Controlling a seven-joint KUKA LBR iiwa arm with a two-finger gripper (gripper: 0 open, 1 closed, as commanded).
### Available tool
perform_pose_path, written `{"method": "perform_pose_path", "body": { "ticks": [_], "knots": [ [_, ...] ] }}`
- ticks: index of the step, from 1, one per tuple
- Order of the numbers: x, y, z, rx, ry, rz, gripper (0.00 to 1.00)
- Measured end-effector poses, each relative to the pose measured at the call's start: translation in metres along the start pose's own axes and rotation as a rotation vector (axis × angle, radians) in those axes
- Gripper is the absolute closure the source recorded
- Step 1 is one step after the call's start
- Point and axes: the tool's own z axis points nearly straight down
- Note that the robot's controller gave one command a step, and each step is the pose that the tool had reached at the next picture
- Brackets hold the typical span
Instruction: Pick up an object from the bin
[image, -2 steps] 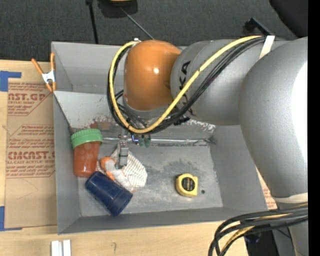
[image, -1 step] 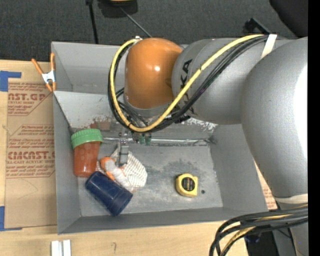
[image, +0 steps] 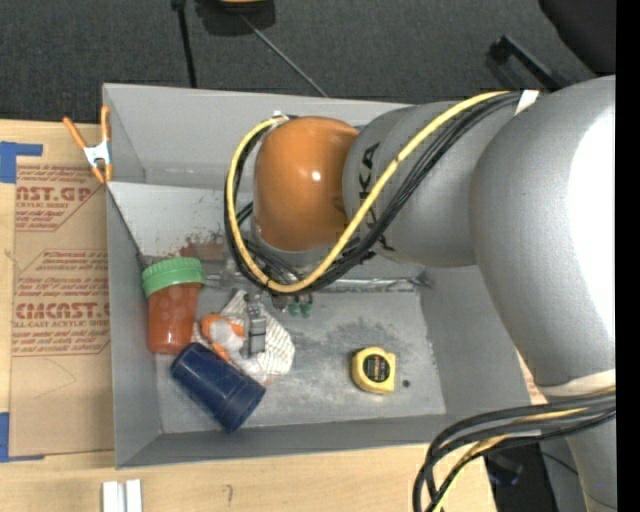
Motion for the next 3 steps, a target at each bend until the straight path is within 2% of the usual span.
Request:
{"method": "perform_pose_path", "body": {
  "ticks": [1,2,3],
  "knots": [
    [0.056,-0.05,0.074,-0.001,0.002,-0.137,1.0],
    [0.056,-0.05,0.074,-0.001,0.002,-0.137,1.0],
    [0.073,-0.047,-0.012,-0.001,0.004,-0.158,1.0]
  ]
}}
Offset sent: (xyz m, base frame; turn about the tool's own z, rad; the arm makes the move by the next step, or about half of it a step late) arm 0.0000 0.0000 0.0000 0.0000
